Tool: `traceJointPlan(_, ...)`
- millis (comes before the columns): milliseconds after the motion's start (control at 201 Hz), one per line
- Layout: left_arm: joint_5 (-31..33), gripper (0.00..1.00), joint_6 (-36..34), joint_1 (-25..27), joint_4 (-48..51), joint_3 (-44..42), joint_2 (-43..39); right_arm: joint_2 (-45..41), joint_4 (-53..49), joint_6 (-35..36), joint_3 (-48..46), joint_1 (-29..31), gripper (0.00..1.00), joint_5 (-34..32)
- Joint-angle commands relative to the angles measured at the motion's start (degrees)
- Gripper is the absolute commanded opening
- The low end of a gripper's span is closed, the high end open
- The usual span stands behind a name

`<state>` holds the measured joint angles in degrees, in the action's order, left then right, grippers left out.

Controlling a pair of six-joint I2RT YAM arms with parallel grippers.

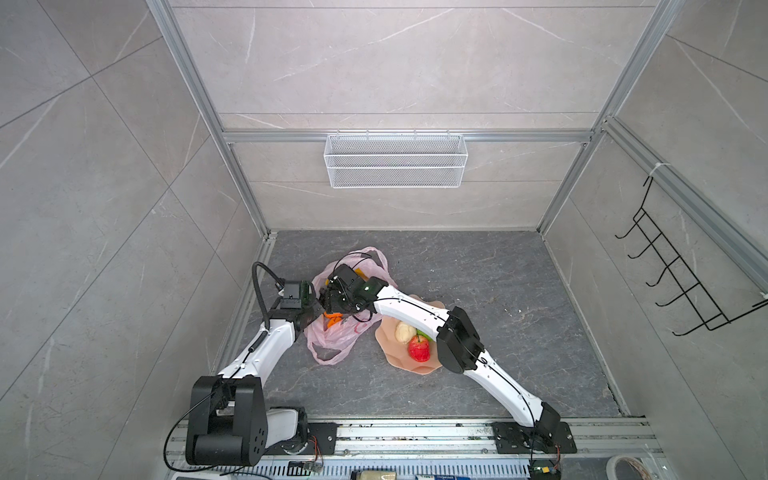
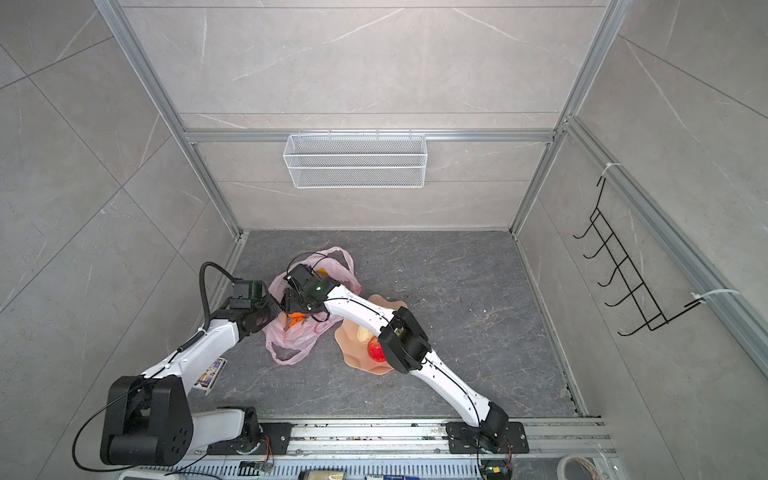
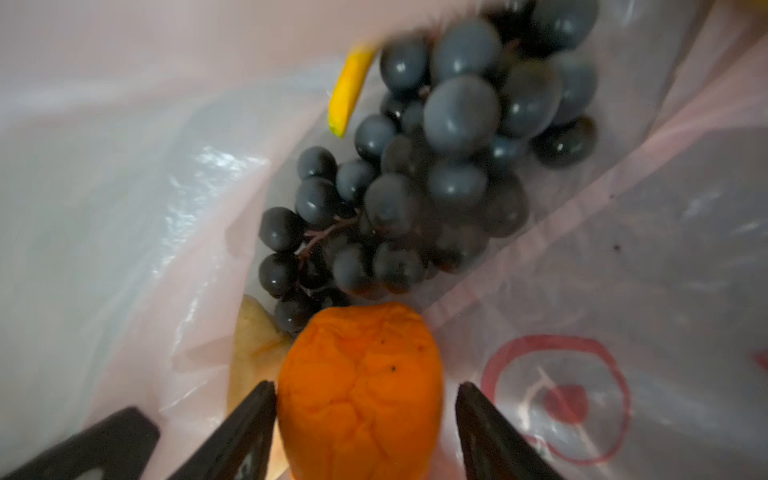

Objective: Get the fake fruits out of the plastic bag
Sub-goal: 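Reach the right gripper toward the oranges while the left gripper pulls the bag open, then grasp the orange with the right gripper and lift it toward the bowl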

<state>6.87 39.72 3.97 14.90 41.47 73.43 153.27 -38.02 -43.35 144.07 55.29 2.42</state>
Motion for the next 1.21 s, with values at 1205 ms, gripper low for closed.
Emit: traceJointPlan(1205,-1.7,0.01,-5.3,3.6,-7.5,-5.5,-3.6,-24.9,5.7,7.5,-24.4,-3.7,0.54,-4.2)
